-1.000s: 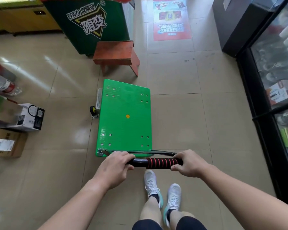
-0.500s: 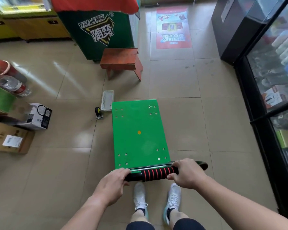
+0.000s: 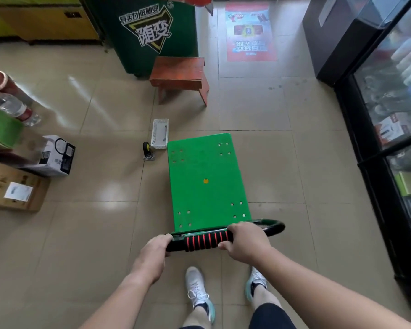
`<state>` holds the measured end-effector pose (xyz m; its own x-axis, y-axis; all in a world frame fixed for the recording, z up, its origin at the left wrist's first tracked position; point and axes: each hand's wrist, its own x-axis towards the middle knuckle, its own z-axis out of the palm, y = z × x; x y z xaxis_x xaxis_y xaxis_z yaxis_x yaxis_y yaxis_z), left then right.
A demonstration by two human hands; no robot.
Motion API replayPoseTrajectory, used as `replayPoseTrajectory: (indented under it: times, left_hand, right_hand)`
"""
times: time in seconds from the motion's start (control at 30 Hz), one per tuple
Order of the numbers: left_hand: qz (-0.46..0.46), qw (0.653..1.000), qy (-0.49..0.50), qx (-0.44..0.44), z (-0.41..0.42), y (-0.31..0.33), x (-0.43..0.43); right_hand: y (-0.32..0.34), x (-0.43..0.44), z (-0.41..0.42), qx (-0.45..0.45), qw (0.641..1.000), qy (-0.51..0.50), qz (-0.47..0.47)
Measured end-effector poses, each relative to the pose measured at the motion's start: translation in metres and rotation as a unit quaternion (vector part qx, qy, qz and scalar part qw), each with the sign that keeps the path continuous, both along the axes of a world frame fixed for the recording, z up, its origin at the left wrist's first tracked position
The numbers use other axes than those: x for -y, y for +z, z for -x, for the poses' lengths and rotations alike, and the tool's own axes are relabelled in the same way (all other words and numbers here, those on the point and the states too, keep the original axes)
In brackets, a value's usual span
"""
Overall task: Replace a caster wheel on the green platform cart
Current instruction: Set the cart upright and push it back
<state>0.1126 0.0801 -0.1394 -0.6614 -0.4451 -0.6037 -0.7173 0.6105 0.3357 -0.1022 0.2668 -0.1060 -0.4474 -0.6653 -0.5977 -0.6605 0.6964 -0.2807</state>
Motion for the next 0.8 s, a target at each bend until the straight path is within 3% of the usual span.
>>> replayPoseTrajectory:
  times: [0.13, 0.2, 0.3, 0.53, 0.8]
  left_hand:
    - [0.027, 0.999, 0.011, -0.014, 0.005, -0.003, 0.007]
    - [0.041, 0.998, -0.017, -0.039, 0.012, -0.001, 0.001]
    - [0.030, 0.994, -0.070, -0.084, 0.027, 0.008, -0.012]
    - [0.049, 0.993, -0.097, -0.052, 0.034, 0.009, -0.011]
    - [0.073, 0.995, -0.044, -0.047, 0.044, -0.008, 0.004]
  right_hand:
    - [0.000, -0.003, 0.007, 0.009, 0.999, -0.020, 0.030]
    - [-0.002, -0.013, 0.020, -0.036, 0.999, -0.016, 0.001]
    - [-0.002, -0.024, 0.029, -0.030, 0.999, 0.002, -0.012]
    - [-0.018, -0.042, 0.035, -0.018, 0.998, 0.030, 0.052]
    - [-0.028, -0.023, 0.053, -0.027, 0.996, 0.049, 0.068]
